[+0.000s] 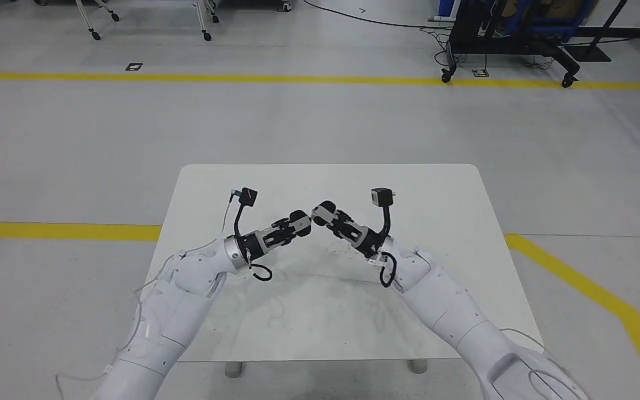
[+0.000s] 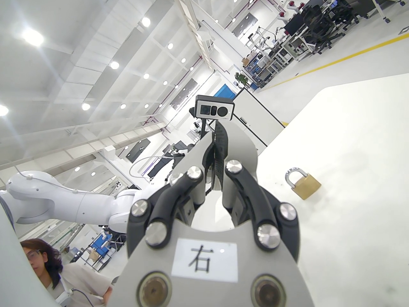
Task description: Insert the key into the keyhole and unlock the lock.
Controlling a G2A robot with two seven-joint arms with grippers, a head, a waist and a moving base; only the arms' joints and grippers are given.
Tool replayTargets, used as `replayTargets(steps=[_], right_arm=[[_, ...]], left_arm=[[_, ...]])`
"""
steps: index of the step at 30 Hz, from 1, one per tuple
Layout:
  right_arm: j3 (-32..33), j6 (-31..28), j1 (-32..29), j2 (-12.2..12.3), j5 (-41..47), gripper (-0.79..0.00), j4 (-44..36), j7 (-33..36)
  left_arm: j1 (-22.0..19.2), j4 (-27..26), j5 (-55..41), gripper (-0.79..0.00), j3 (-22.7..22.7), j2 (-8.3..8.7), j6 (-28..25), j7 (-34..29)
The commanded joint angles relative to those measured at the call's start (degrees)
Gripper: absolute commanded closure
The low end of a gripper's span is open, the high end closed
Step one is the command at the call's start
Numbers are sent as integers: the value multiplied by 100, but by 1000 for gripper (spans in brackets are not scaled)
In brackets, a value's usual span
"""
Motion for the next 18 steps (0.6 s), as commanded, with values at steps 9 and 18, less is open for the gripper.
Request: replayTargets(steps=[9,18], right_arm=[[42,-15,-2,0,-50,-785,15,39],[42,-15,-2,0,-50,-785,15,39]], left_arm=[[9,68,-420,0,-81,8,-17,-18],[9,68,-420,0,-81,8,-17,-18]])
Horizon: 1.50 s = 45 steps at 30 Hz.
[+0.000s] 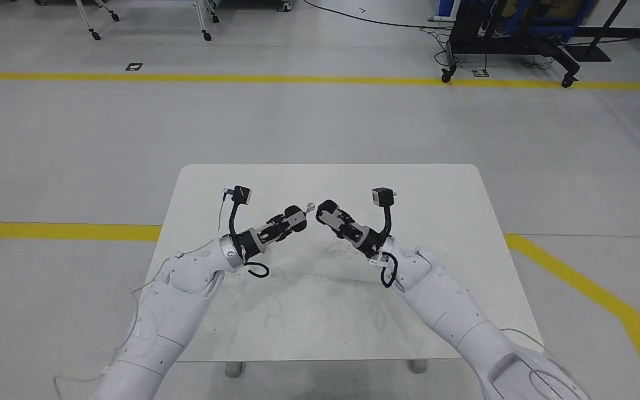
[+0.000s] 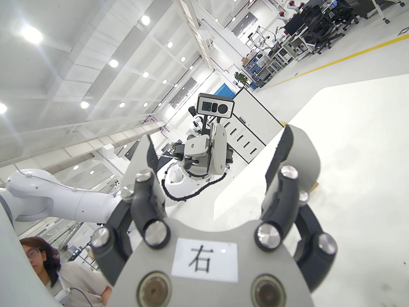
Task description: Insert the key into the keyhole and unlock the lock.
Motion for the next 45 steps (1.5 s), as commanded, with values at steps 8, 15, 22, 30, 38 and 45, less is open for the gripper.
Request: replayTargets(steps=[8,15,22,30,38,45], right_arm=[[219,674,134,126,-1253,-785,-115,65],[890,631,-198,584,-3661,-785,-841,433],[1319,62,-670,910,-2794,-751,-1424,1699],[1158,395,-490,1067,-639,-311,-1365,3399],[864,762,-148,1089,-10,-234,-1088,3986],[571,776,-3,1113,161,-228,-929,4000]], left_arm=[[118,-199,49,0,-38,19,76,39],[-35,-255,-16,0,66,70,277,-964],[-394,-138,548,0,427,47,457,-1473],[-468,-177,1040,0,663,43,305,-1541],[-536,-173,1241,0,841,44,156,-1594],[-560,-161,1337,0,898,52,161,-1480]])
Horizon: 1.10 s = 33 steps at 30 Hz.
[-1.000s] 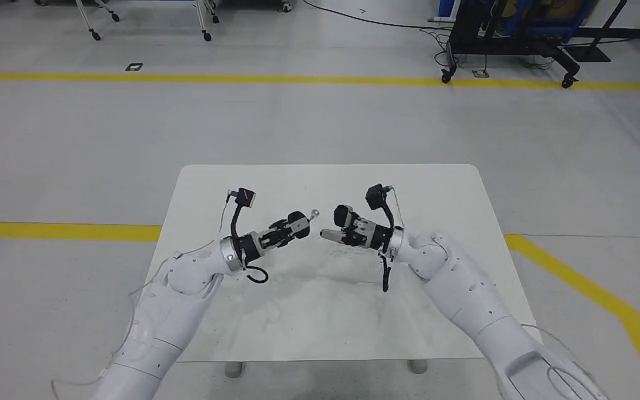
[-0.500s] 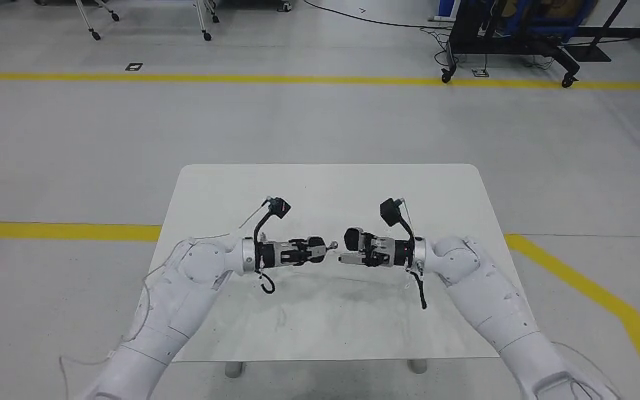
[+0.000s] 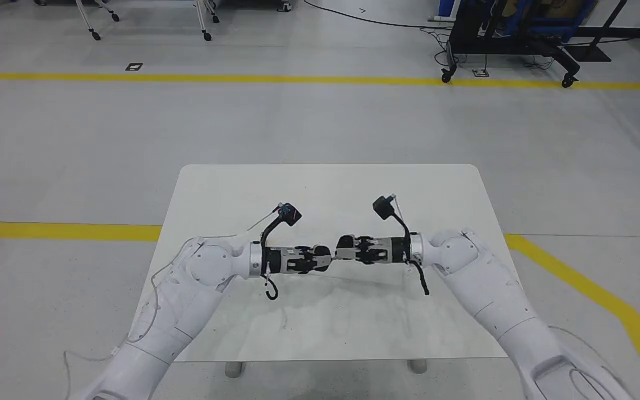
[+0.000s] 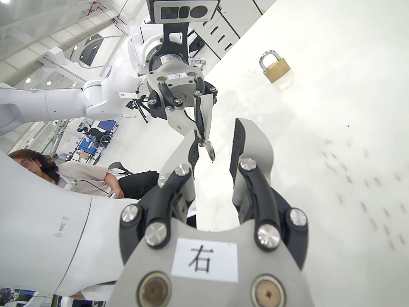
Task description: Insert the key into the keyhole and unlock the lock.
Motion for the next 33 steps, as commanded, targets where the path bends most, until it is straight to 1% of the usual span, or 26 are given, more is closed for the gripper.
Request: replayTargets(steps=[1,3,6,8,10,12,14,22,23,24,25,33], right_arm=[[-70,2,37,7,52,-231,33,2],[-172,-11,78,23,124,-231,59,-11],[-299,-37,130,52,169,-203,88,-37],[-375,-64,163,76,196,-151,110,-64],[-431,-87,188,97,206,-43,138,-87],[-496,-120,216,122,219,-37,167,-120],[-557,-154,242,146,246,-3,191,-154],[-856,-264,334,239,401,0,194,-263],[-901,-280,352,254,443,0,202,-280],[-924,-290,359,261,469,0,203,-290],[-958,-306,371,271,513,0,211,-306],[-1174,-648,422,429,805,0,309,-648]], left_arm=[[-2,2,-5,0,9,3,-1,23],[-8,7,-17,0,17,7,-3,41],[-14,8,-7,0,30,14,-1,58],[-13,4,7,0,35,19,7,88],[-13,-3,30,0,39,23,17,108],[-13,-7,67,0,46,28,35,132],[-14,-16,121,0,61,32,61,155],[-31,-36,186,0,121,41,108,192],[-36,-31,168,-22,135,40,118,191],[-31,-22,132,-711,139,39,136,204],[-37,-18,75,-785,143,37,144,202],[-33,56,-124,-785,-36,68,176,499]])
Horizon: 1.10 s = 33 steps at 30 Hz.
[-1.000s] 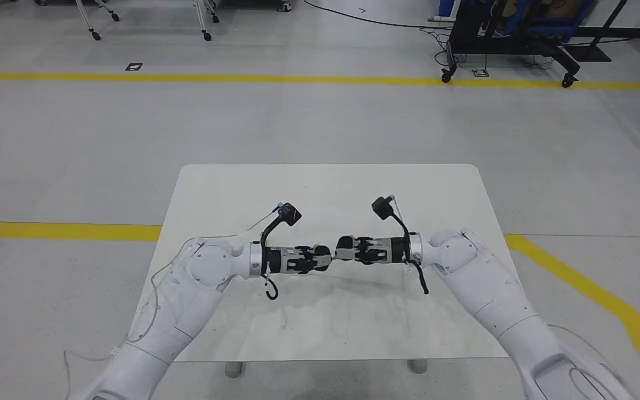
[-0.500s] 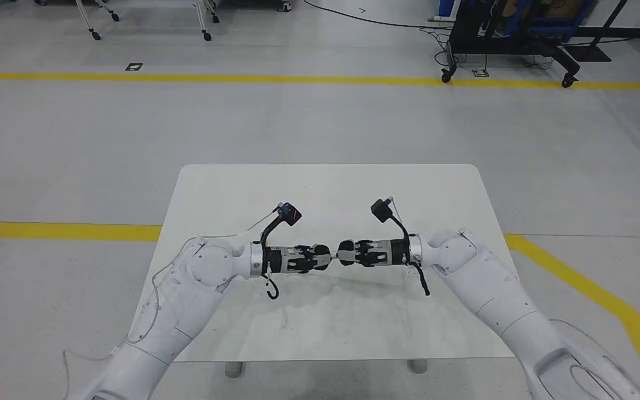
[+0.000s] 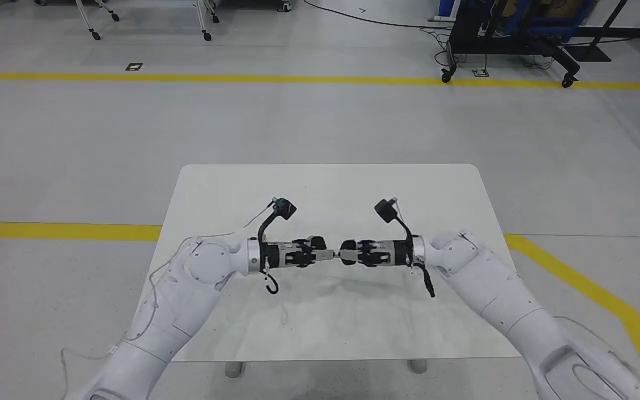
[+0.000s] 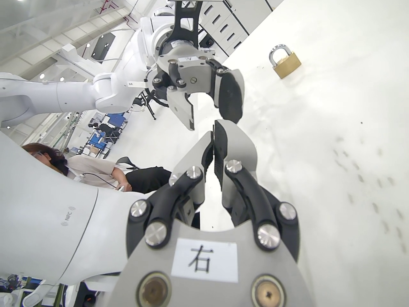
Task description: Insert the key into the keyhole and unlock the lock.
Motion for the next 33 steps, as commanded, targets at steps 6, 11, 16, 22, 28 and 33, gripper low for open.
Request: replayTargets(steps=[6,11,16,22,28,33], right_arm=[[95,-174,-43,218,639,0,63,-175],[635,-174,-369,321,1576,0,-32,-175],[722,-174,-437,321,1789,0,-38,-174],[722,-174,-437,321,1789,0,-38,-174],[722,-174,-437,321,1789,0,-38,-174],[722,-174,-437,321,1789,0,-38,-174]], left_arm=[[206,-147,-148,-785,-262,57,-98,433],[257,-203,-176,-785,-303,68,-73,469],[257,-203,-176,-785,-303,68,-73,469],[476,-719,648,-785,-597,161,-227,917],[1678,-2363,2867,-785,-2015,501,-60,1738],[2743,-3573,5062,-785,-2641,642,906,1728]])
